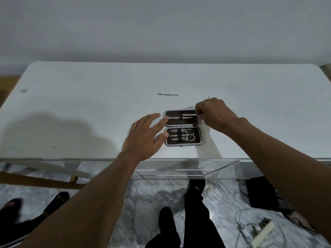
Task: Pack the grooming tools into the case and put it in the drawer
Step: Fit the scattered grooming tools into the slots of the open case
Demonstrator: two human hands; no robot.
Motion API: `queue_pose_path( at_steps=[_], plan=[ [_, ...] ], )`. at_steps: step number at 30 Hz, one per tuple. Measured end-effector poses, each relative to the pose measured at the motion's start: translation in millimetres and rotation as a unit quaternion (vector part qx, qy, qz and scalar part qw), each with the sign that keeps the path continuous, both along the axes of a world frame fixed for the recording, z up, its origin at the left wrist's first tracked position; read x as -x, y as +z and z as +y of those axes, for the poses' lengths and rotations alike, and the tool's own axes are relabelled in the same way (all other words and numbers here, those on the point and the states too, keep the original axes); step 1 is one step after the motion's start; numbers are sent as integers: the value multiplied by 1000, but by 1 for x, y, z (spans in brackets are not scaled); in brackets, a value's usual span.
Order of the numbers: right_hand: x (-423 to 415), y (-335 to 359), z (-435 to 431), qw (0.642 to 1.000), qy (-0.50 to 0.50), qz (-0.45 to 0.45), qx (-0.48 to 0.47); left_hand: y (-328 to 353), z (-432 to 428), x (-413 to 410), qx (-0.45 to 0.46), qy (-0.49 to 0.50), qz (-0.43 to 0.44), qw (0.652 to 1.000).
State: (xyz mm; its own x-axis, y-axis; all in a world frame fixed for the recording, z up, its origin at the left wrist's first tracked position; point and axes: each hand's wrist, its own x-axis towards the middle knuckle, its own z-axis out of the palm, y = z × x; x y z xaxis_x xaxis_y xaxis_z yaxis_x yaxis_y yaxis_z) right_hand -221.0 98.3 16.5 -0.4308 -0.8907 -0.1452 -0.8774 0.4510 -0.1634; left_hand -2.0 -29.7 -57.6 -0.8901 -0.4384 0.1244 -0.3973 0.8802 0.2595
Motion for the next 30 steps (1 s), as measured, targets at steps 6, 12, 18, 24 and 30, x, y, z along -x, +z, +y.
queue_pose_path(
  at_steps=[6,12,18,24,30],
  plan=[
    [-2,-2,-4,1000,11,20,6,0,0,0,3,1,3,1000],
    [2,0,-3,1000,14,11,0,-1,0,-1,2,1,5,1000],
    [10,-4,2,1000,-16,-11,14,0,0,0,-1,1,12,1000],
    [11,4,13,1000,21,-21,8,0,0,0,-2,3,11,1000],
    [4,6,15,998,56,13,-10,0,1,0,3,3,8,1000]
  ],
)
